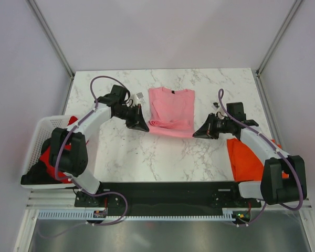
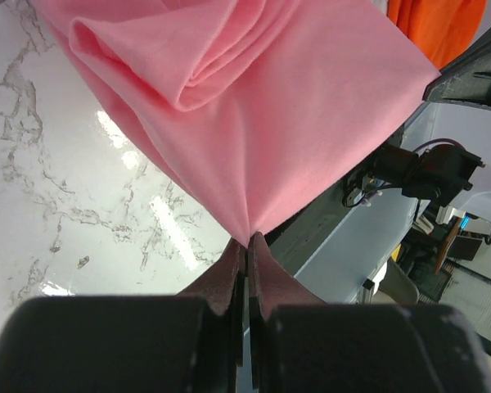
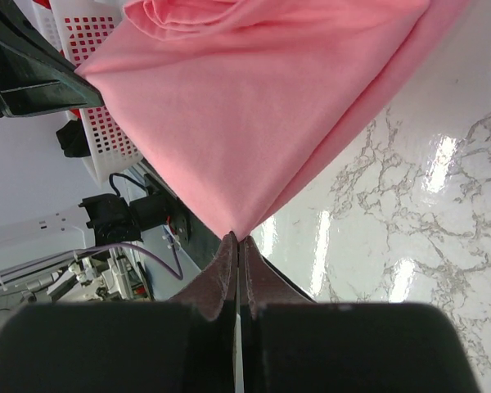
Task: Fold and stack the t-shirts
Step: Fold the tshirt
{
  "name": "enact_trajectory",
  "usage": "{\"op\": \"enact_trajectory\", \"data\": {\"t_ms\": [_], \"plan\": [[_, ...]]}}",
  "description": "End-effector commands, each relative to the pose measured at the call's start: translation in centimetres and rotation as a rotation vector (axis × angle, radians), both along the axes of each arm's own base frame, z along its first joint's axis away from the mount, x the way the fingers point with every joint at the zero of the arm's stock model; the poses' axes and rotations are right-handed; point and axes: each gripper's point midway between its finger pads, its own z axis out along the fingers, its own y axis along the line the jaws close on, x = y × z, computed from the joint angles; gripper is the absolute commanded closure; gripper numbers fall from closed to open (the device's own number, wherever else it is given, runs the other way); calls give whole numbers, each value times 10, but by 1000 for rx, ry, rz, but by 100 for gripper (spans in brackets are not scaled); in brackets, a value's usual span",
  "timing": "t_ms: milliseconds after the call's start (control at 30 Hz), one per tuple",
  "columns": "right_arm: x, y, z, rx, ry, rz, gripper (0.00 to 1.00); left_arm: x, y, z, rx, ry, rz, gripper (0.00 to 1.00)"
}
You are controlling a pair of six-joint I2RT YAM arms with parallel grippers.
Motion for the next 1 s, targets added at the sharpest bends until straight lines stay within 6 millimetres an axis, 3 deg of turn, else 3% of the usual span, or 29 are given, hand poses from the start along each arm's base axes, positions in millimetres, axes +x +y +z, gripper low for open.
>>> {"op": "enact_trajectory", "data": {"t_ms": [0, 200, 400, 500, 533, 567, 600, 667, 700, 733, 767, 800, 833, 867, 900, 933, 967], "plan": [[3, 0, 19, 18, -56, 16, 100, 3, 1, 18, -6, -65, -6, 98], [5, 0, 21, 15, -67, 12, 100, 9, 1, 27, 0, -107, -5, 98], [6, -3, 4, 7, -47, -10, 100, 10, 3, 4, 25, -71, -17, 98], [27, -7, 4, 10, -70, -45, 100, 25, 3, -4, 53, -91, -21, 98], [37, -8, 1, 14, -73, -55, 100, 37, 1, 4, 52, -134, -27, 98], [51, -11, 10, 18, -104, -67, 100, 45, 0, -1, 60, -131, -27, 98], [64, -12, 7, 15, -109, -73, 100, 53, -1, 0, 68, -145, -25, 98], [95, -16, 26, 17, -175, -87, 100, 77, -4, 14, 63, -204, -24, 98], [109, -18, 19, 11, -167, -94, 100, 88, -5, 7, 74, -200, -21, 98], [130, -19, 35, 12, -222, -97, 100, 106, -8, 21, 67, -255, -20, 98], [143, -22, 38, 10, -239, -102, 100, 116, -7, 22, 79, -270, -14, 98], [157, -22, 27, 4, -225, -99, 100, 126, -9, 10, 91, -256, -17, 98], [180, -24, 43, -10, -291, -104, 100, 143, -9, 23, 86, -311, -12, 98], [191, -25, 43, -14, -300, -107, 100, 152, -9, 23, 95, -328, -9, 98], [203, -25, 27, -21, -277, -107, 100, 161, -9, 9, 109, -315, -13, 98], [220, -26, 39, -22, -323, -107, 100, 174, -11, 17, 108, -356, -11, 98], [229, -26, 37, -27, -330, -106, 100, 182, -9, 12, 112, -360, -7, 98]]}}
